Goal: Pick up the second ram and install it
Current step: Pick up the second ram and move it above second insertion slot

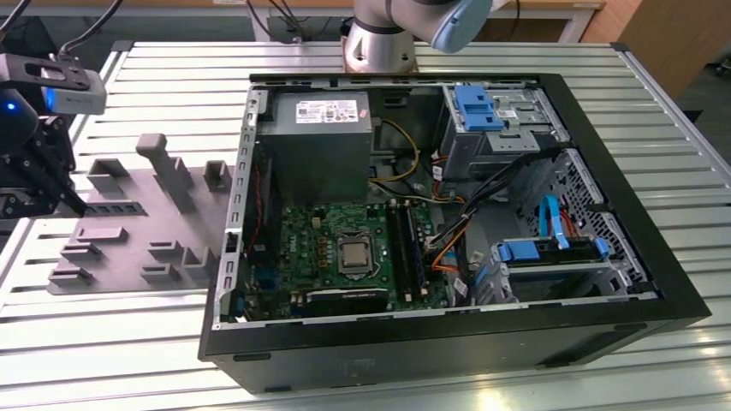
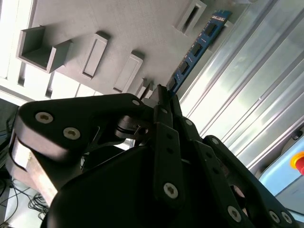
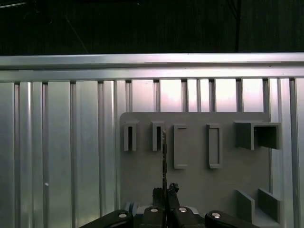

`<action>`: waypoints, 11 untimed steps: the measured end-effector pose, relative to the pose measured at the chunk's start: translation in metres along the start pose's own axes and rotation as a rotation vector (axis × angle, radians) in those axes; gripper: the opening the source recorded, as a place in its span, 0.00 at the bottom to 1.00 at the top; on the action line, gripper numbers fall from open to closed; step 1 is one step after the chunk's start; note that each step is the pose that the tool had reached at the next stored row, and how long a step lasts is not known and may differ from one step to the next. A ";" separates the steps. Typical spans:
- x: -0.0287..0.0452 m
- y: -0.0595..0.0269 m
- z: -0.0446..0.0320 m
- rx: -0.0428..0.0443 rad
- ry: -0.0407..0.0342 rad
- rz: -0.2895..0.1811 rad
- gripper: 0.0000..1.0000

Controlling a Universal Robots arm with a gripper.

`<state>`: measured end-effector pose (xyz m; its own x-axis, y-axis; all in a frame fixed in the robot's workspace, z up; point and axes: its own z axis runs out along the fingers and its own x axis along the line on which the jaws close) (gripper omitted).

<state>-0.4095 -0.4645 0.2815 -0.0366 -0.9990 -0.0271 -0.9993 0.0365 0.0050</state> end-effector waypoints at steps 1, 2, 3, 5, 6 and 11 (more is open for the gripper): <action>0.0000 0.0000 -0.0007 0.0000 0.0000 0.000 0.14; 0.0000 0.0000 -0.0014 0.0000 0.0000 0.000 0.14; -0.0001 0.0000 -0.0021 0.0000 0.0001 0.000 0.14; -0.0001 0.0000 -0.0036 -0.0001 0.0002 0.000 0.14; -0.0001 0.0000 -0.0043 -0.0001 0.0002 0.000 0.14; -0.0002 0.0000 -0.0075 0.0000 0.0002 0.000 0.14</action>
<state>-0.4095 -0.4644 0.2890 -0.0365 -0.9990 -0.0269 -0.9993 0.0364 0.0051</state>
